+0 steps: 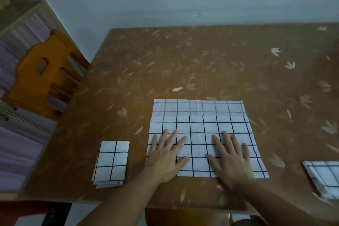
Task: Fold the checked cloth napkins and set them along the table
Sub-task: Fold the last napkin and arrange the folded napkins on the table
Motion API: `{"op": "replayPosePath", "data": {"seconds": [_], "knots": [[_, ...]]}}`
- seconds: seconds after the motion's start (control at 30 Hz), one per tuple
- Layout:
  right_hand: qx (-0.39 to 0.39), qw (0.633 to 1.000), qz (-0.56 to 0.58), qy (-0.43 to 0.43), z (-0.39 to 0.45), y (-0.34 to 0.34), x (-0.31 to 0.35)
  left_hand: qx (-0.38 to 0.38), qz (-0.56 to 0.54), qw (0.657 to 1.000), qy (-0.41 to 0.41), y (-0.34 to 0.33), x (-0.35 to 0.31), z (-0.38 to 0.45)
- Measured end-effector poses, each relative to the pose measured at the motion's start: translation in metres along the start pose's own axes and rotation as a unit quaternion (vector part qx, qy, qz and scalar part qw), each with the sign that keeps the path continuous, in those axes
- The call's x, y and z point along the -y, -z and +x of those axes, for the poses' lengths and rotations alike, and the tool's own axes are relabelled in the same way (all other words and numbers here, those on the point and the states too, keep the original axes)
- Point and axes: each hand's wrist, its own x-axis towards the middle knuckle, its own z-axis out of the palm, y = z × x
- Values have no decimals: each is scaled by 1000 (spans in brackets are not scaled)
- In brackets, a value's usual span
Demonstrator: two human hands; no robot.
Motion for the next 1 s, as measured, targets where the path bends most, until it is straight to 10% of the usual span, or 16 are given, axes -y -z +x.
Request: {"op": "replayPosePath", "data": {"seconds": [1.0], "knots": [[-22,1000,3,5,52,13,-9,-27,-1,1000,3,10,10,46]]}}
